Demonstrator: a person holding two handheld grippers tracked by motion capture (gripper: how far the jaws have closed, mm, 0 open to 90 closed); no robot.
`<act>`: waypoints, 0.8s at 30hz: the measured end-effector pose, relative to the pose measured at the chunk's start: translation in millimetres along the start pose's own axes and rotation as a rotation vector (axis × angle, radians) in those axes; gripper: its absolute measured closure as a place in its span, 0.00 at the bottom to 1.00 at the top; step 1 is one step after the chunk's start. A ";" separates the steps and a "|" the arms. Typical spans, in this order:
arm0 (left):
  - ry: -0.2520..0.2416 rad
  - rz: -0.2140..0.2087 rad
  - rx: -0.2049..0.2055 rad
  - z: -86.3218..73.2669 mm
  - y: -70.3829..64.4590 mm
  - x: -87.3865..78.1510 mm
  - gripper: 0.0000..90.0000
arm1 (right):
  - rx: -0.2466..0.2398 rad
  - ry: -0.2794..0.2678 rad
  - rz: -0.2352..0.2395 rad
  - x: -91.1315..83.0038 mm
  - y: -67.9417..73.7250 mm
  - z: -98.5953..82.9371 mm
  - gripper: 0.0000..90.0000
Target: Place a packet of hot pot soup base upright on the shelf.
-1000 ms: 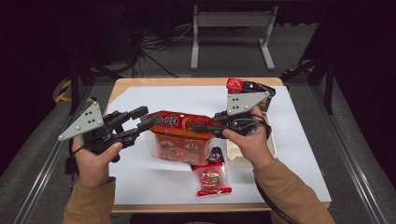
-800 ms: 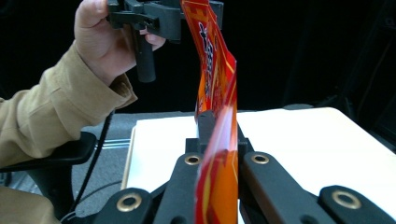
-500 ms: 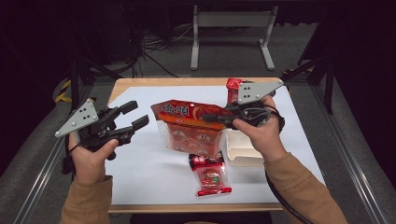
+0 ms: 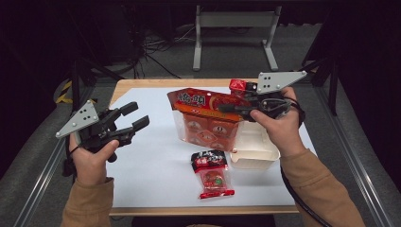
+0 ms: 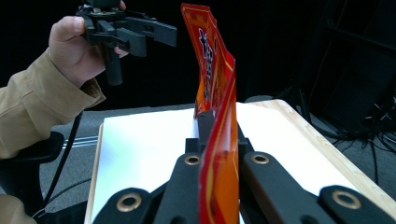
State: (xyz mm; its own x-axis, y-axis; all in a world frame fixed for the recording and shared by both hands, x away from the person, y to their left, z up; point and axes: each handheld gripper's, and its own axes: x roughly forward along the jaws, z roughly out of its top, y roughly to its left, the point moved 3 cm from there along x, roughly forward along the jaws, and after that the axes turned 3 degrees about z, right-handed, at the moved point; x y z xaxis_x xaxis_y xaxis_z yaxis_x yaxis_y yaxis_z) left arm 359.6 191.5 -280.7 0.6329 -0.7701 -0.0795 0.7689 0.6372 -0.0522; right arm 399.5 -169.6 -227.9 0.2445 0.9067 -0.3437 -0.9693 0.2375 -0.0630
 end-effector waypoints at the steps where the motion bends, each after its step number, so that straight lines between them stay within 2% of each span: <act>1: -0.001 0.002 0.000 -0.1 0.6 -0.1 0.44 | -0.001 0.001 -0.009 -2.3 -1.3 -0.1 1.00; 24: 0.031 0.011 -0.020 -5.5 8.4 2.3 0.42 | 0.017 0.009 -0.141 -49.8 -20.5 -11.4 1.00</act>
State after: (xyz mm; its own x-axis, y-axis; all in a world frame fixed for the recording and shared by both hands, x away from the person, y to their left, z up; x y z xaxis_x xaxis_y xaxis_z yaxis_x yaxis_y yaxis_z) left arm 367.0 195.3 -286.8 0.6379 -0.7622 -0.1107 0.7599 0.6462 -0.0705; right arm 407.0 -223.6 -220.2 0.3783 0.8608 -0.3405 -0.9247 0.3685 -0.0956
